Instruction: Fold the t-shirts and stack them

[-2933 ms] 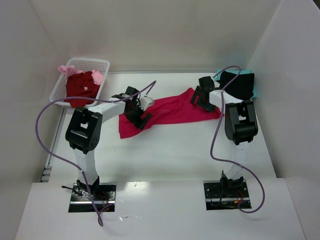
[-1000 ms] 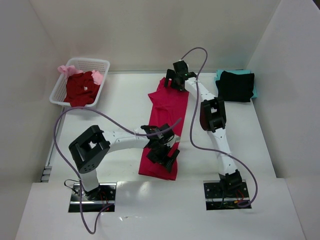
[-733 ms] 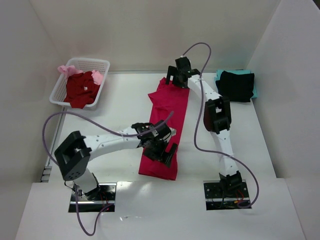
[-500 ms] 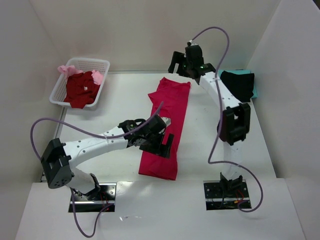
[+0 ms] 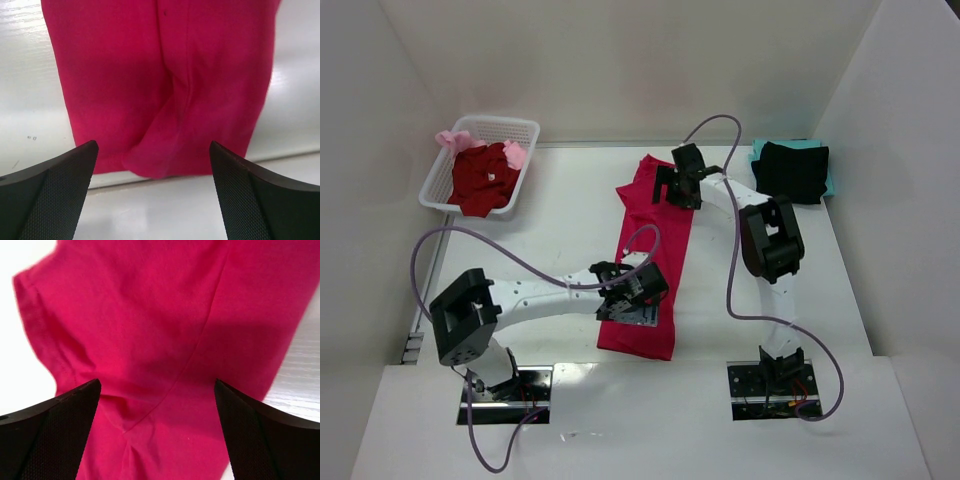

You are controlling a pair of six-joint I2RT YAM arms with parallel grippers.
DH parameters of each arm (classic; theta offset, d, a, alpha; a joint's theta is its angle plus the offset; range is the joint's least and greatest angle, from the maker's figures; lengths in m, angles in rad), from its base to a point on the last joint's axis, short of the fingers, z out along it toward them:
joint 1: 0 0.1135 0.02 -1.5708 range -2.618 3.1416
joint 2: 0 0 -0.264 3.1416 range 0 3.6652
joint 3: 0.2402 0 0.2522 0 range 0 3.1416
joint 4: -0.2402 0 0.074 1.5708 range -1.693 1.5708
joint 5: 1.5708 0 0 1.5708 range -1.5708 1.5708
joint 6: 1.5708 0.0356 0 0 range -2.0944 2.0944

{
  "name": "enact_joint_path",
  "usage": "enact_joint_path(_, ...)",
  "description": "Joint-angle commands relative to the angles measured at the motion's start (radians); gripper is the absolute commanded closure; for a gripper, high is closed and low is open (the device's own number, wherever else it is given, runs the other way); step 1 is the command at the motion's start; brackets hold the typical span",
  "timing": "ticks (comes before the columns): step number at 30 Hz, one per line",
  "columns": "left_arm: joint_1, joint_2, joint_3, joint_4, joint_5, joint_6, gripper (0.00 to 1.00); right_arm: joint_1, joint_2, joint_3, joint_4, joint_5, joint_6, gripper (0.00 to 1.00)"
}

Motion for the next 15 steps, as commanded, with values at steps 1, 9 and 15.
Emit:
enact_joint_path(1, -0.017, 0.028, -0.015, 0.065, -0.083, -0.078, 0.01, 0.032, 0.008, 0.046, 0.037, 0.021, -0.004, 0.0)
enact_joint_path(9, -0.017, 0.125, -0.042, 0.172, -0.037, -0.054, 0.01, 0.032, 0.118, 0.143, -0.021, 0.052, -0.013, 0.0)
enact_joint_path(15, -0.017, 0.162, -0.061, 0.203, 0.007, -0.035, 0.01, 0.032, 0.184, 0.193, -0.041, 0.07, -0.024, 0.0)
